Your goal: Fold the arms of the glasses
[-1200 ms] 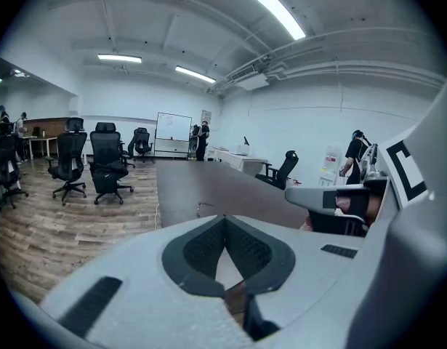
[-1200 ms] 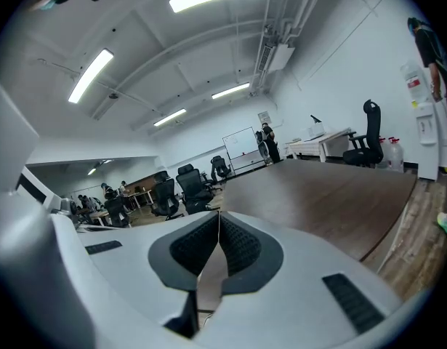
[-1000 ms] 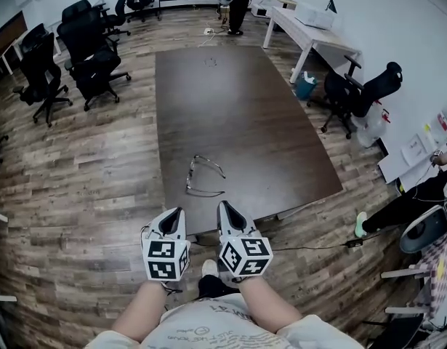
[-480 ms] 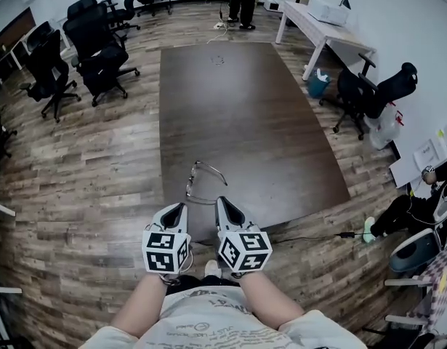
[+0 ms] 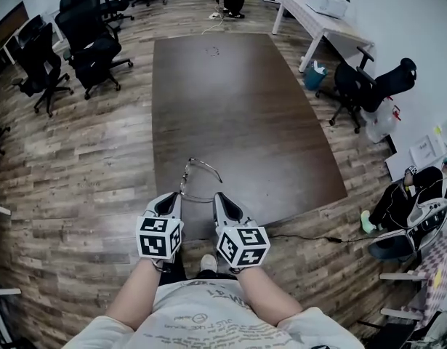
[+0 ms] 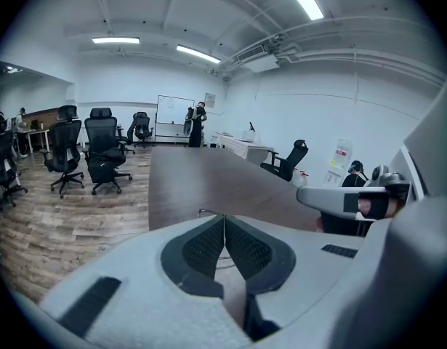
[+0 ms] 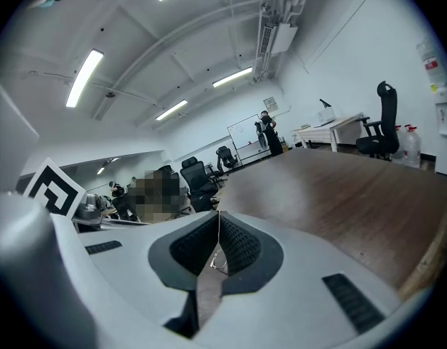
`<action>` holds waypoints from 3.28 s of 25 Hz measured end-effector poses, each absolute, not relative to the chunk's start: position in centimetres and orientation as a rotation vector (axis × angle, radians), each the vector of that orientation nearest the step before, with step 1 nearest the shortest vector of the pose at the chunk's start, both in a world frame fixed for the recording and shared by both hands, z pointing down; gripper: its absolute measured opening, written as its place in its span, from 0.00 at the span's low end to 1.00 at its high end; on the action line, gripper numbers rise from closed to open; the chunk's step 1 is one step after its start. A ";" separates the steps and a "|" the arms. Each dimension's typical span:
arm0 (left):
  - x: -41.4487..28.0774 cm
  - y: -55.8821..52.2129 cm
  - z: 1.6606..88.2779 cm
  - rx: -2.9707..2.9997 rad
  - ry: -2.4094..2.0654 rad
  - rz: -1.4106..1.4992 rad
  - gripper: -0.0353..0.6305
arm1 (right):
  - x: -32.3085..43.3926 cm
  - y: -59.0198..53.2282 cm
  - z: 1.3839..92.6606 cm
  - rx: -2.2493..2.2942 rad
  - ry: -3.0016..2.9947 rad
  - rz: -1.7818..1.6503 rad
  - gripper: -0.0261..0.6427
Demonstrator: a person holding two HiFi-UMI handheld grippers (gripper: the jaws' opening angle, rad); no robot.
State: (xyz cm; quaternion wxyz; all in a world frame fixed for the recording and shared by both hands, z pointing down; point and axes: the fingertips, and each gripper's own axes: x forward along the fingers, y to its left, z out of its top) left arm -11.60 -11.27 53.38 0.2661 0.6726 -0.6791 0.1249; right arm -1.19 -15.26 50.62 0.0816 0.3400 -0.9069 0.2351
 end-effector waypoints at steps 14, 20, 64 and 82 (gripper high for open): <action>-17.7 -15.9 59.4 1.792 -1.432 0.293 0.08 | -2.9 -18.5 51.0 1.253 -2.583 0.714 0.06; -18.5 -18.7 61.5 1.830 -1.238 0.297 0.08 | -2.0 -19.4 51.0 1.429 -2.509 0.727 0.06; -15.5 -22.9 70.1 1.621 -0.942 0.516 0.11 | 5.4 -19.5 51.3 1.783 -2.260 0.685 0.06; -13.6 -24.8 60.7 1.755 -1.041 0.134 0.11 | 4.5 -19.2 49.6 1.601 -2.539 0.807 0.06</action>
